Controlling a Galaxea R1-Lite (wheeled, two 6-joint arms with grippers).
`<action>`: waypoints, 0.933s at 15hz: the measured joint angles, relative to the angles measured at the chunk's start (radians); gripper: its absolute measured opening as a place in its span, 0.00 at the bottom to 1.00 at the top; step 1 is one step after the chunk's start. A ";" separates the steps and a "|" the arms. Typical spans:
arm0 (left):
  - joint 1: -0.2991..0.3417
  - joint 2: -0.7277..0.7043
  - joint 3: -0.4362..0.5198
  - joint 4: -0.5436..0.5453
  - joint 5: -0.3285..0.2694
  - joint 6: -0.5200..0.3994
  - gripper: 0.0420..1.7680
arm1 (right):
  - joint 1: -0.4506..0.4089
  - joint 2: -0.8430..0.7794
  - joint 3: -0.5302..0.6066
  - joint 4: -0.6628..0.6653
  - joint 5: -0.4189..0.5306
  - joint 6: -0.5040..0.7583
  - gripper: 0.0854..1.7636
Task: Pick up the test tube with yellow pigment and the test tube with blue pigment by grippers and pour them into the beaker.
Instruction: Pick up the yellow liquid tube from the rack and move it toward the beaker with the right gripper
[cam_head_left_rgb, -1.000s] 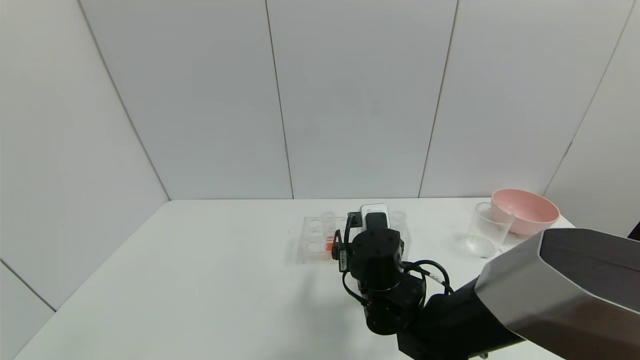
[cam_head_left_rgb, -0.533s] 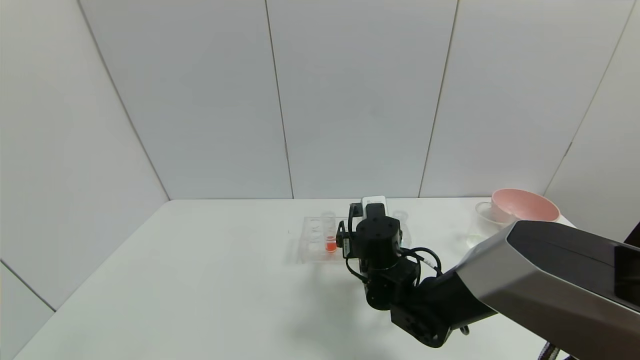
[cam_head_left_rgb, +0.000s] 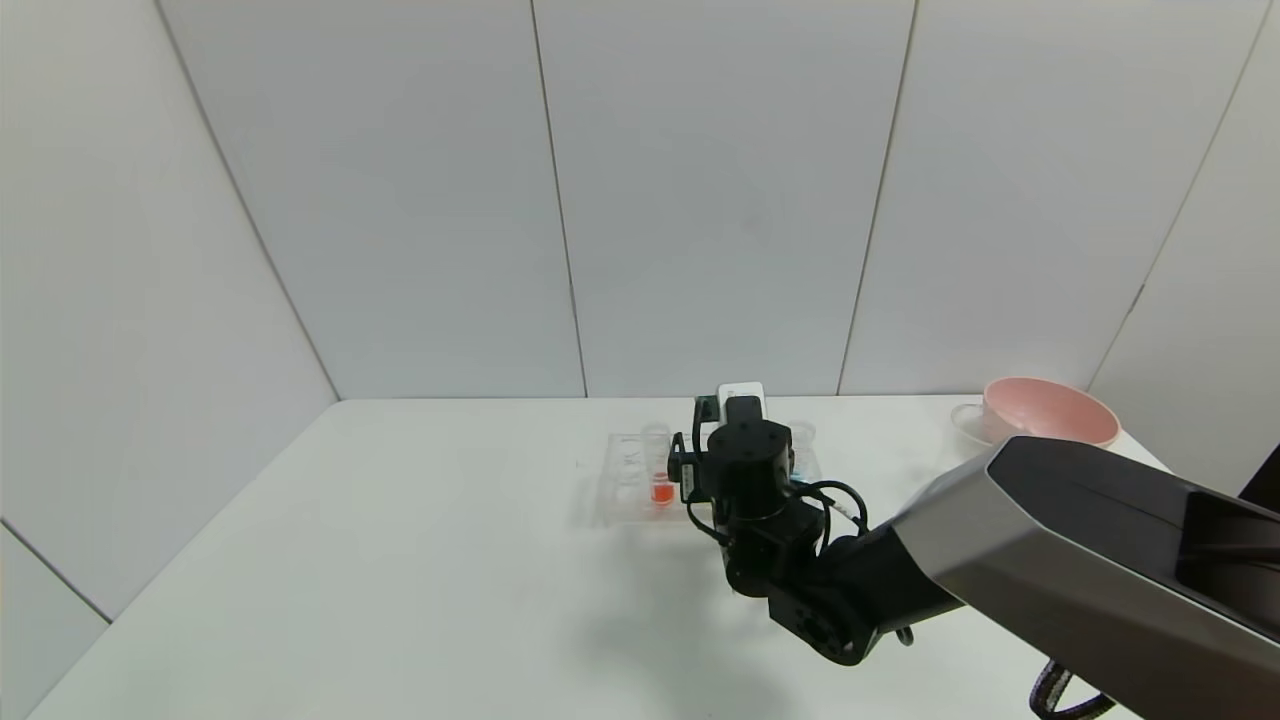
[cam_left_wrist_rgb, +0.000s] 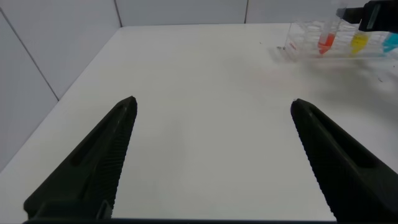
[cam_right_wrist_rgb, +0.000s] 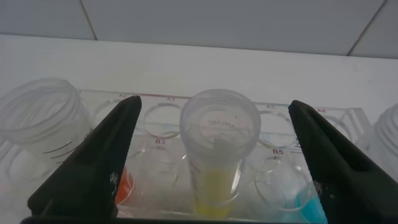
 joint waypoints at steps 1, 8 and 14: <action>0.000 0.000 0.000 0.000 0.000 0.000 1.00 | -0.002 0.005 -0.006 -0.001 0.000 0.000 0.97; 0.000 0.000 0.000 0.000 0.000 0.000 1.00 | -0.005 0.022 -0.016 0.010 0.000 0.000 0.53; 0.000 0.000 0.000 0.000 0.000 0.000 1.00 | -0.003 0.020 -0.014 0.007 0.000 -0.022 0.30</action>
